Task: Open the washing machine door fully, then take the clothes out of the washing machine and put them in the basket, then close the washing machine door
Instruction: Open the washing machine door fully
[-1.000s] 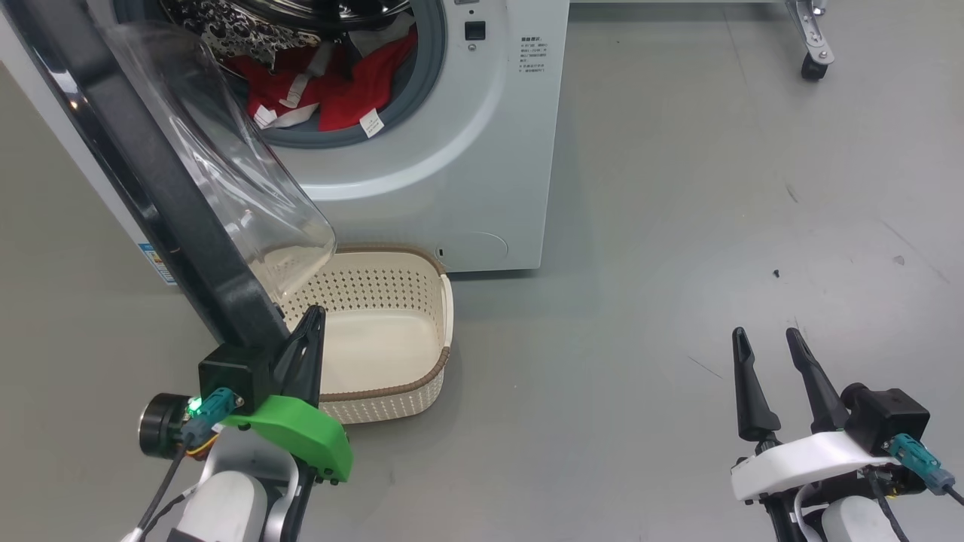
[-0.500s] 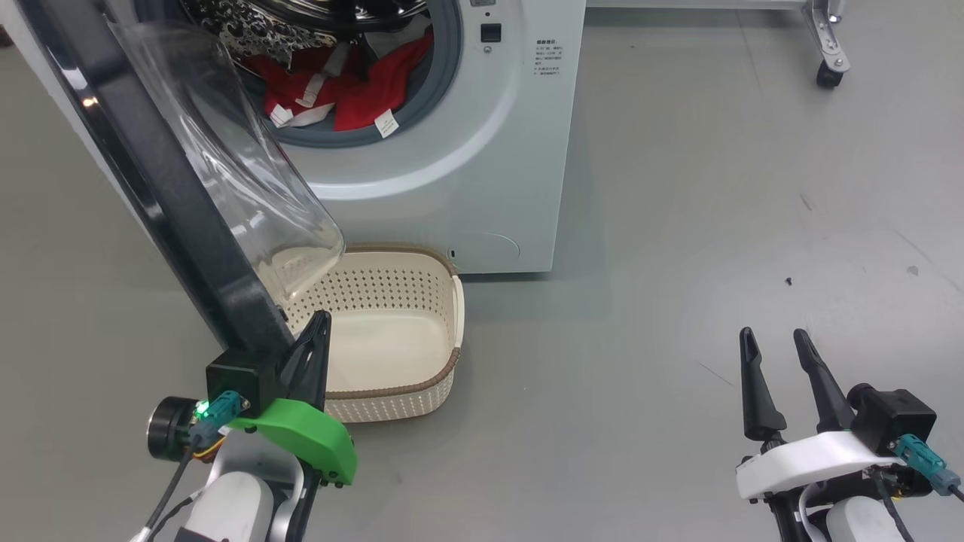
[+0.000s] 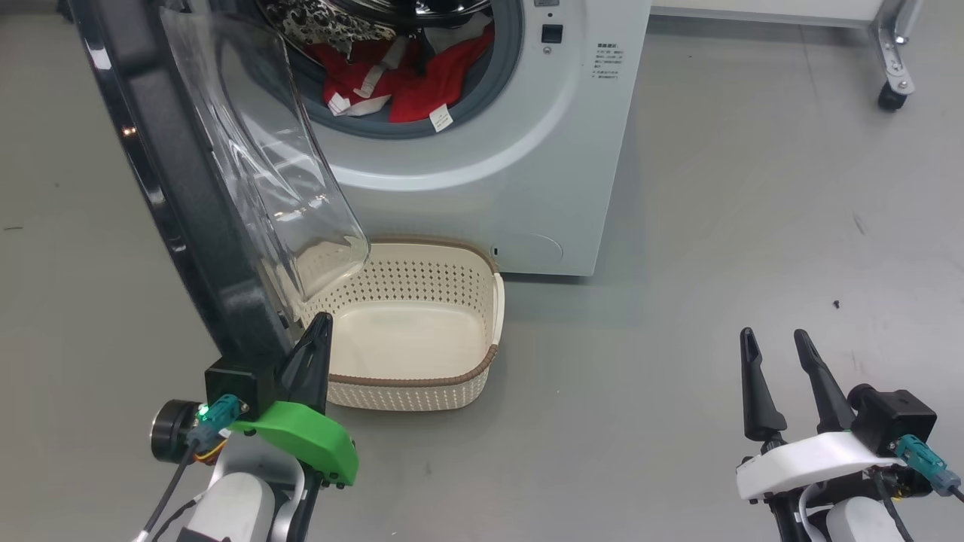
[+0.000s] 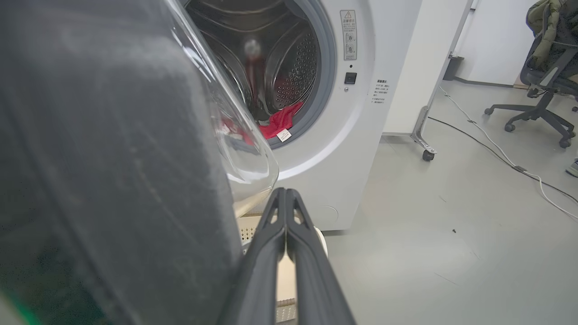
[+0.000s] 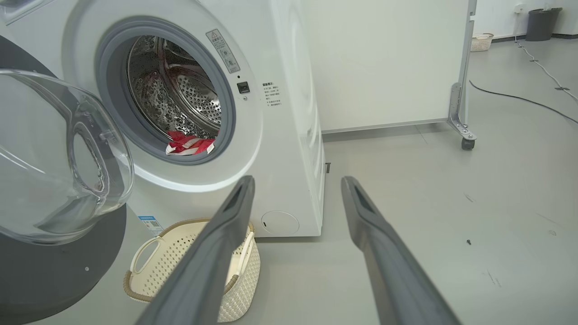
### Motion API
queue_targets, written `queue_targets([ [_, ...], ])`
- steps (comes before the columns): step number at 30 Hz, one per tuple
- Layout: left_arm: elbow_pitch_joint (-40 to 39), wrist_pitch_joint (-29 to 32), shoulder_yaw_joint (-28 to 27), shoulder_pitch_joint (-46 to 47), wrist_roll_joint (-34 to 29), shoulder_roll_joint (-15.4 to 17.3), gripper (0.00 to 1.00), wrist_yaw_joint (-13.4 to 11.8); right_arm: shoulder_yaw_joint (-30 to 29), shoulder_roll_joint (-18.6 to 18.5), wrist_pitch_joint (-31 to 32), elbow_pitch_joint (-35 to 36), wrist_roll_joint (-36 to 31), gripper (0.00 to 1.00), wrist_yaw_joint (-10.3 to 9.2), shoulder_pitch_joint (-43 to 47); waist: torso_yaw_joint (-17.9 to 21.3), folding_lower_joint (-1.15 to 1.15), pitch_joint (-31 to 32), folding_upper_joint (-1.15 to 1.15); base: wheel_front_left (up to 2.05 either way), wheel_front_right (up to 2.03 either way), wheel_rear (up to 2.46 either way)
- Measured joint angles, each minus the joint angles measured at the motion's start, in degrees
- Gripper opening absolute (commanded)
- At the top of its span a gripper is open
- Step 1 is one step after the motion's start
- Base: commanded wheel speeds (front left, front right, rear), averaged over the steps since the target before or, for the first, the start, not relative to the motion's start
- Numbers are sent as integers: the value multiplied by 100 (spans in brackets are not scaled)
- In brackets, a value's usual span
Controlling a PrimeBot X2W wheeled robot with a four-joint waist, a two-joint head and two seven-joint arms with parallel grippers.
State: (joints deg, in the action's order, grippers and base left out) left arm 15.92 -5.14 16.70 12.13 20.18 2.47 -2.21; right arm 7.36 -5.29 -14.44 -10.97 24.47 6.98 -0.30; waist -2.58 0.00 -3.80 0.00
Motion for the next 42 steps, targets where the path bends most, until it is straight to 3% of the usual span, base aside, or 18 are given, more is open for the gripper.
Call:
queue_targets([
  [21,81,-259,-352,74,163,0,0,-112,207,-46,0,64,-1,100,1,30,-753,0,-217,0,0,0,0],
  [42,-33,-612,-1223,170,461,3,0,-314,364,-487,0,214,-3,100,1,-42,-1159,0,-912,0,0,0,0],
])
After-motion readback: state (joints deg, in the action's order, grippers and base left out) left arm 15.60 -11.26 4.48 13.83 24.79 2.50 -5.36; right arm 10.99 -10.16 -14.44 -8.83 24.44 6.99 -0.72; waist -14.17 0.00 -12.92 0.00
